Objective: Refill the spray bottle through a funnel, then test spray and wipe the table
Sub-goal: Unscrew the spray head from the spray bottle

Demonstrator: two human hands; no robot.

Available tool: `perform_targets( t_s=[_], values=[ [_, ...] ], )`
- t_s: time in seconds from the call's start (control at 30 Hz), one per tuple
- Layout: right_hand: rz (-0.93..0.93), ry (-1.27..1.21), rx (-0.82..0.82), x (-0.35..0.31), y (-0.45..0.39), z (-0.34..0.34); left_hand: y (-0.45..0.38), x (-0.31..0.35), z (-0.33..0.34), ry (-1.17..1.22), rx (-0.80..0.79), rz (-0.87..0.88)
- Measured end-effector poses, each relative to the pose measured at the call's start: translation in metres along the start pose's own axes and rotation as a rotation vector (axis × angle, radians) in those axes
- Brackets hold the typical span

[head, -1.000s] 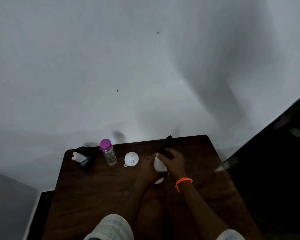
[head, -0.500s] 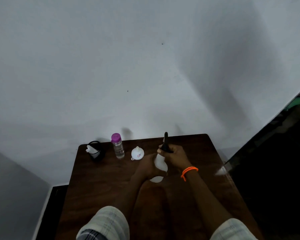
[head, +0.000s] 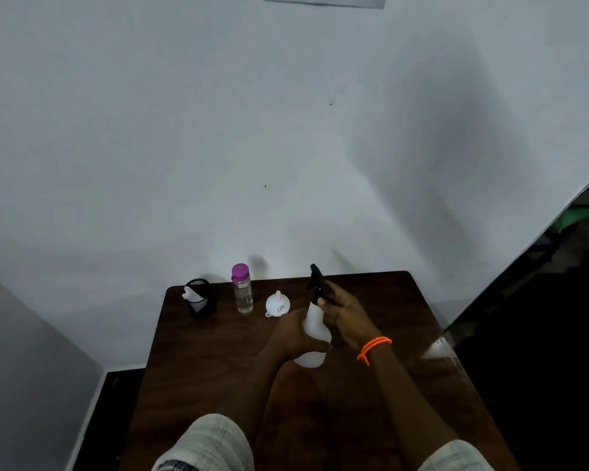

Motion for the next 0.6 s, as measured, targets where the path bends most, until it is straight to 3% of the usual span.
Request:
perform_targets(
  t_s=[0.23,0.4,0.6],
  values=[
    [-0.046,0.087,0.269,0.001,0.004,0.016,0.012,0.006,-0.002,0.035,-0.008,0.034],
    [-0.123,-0.038,0.141,-0.01,0.015,0.025,0.026,0.005,-0.006,0.024,0.032,0.016],
    [-0.075,-0.072,0.055,-0.009,0.018,0.027,0.039,0.008,-0.009,-0.002,0.024,-0.023]
  ],
)
Point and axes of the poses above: each hand's wrist, its own y-axis away from the middle knuckle, its own z-axis out of the palm, x = y × z, the point moved 4 cm from there along -y, towards the middle knuckle, and after that the axes turned 14 degrees about -x, right-handed, at the moved point
